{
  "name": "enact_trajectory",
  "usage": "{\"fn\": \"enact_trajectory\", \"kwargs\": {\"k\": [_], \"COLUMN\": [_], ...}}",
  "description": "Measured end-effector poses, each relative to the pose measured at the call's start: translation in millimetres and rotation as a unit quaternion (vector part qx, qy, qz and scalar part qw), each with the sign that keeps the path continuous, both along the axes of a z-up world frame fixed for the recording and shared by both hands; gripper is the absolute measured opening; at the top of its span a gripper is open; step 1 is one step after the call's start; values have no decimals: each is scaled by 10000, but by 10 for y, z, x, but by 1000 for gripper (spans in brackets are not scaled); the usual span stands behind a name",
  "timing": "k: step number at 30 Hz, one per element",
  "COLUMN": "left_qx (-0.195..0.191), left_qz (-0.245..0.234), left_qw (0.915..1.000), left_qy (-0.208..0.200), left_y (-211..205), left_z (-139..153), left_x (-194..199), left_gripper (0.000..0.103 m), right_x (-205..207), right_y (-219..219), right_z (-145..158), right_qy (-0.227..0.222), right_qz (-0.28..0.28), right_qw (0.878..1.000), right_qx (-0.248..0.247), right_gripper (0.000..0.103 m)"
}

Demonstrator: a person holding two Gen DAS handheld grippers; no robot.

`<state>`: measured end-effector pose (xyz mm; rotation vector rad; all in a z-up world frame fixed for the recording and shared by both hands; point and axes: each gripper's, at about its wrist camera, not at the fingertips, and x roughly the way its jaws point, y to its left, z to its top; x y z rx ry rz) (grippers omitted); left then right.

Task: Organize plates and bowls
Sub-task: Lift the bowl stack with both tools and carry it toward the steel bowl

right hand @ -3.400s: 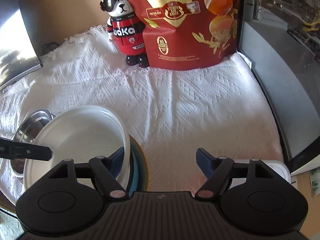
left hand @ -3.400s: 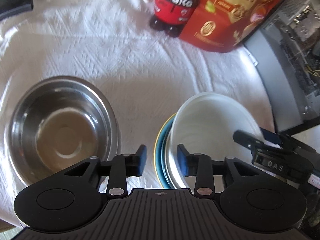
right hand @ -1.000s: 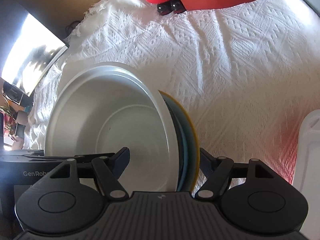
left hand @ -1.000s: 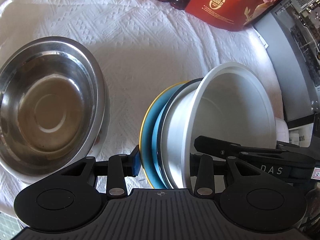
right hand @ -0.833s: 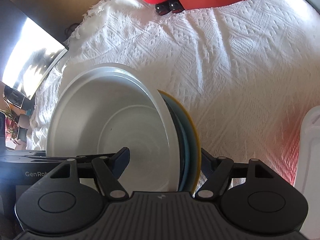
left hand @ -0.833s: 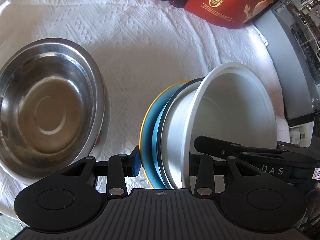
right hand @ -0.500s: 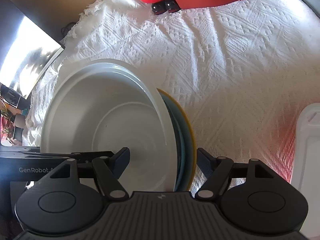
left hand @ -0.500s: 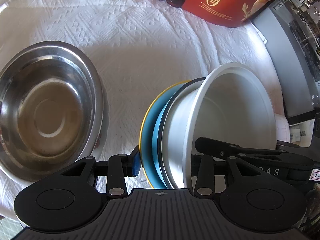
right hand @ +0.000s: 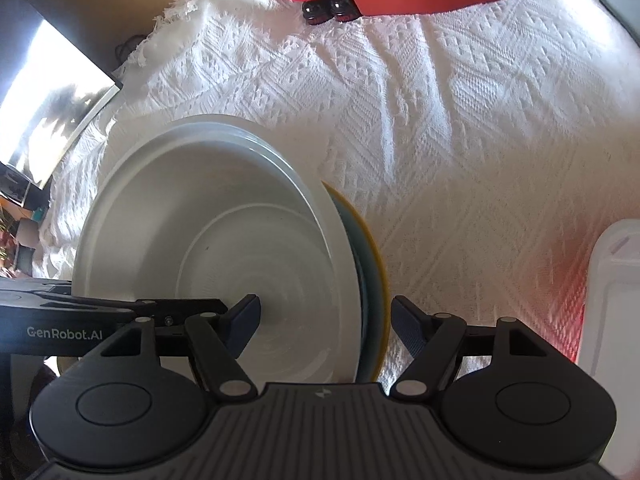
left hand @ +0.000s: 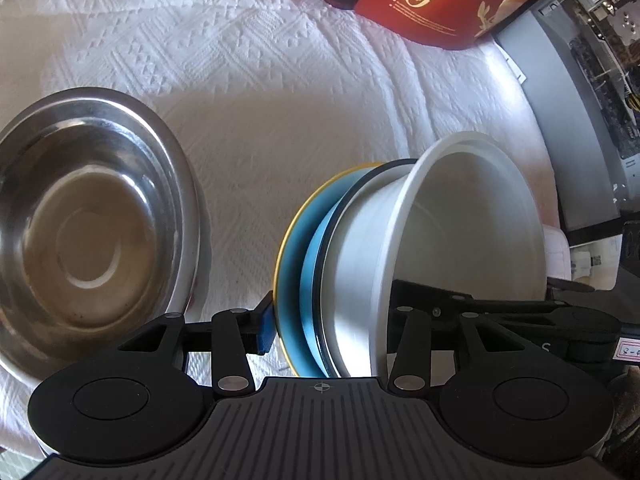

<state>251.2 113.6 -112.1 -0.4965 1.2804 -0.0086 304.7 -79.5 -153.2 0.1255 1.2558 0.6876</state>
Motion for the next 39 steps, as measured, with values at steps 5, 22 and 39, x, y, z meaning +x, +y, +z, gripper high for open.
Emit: {"fn": "enact_trajectory", "kwargs": {"k": [5, 22, 39], "left_qx": [8, -295, -405], "left_qz": [-23, -11, -245], "left_qw": [10000, 9995, 9989], "left_qy": [-60, 140, -16], "left_y": [-4, 111, 287], "left_z": [-7, -20, 423], "left_x": [-2, 73, 186], "left_gripper": [47, 47, 47], "right_x": [5, 53, 54], "right_y": [20, 67, 155], "right_z": [-4, 20, 433], "right_qy": [59, 489, 487], "right_qz": [87, -11, -249], "right_qw": [9999, 9988, 9984], "right_qx": [94, -43, -149], "right_gripper": [65, 63, 64]}}
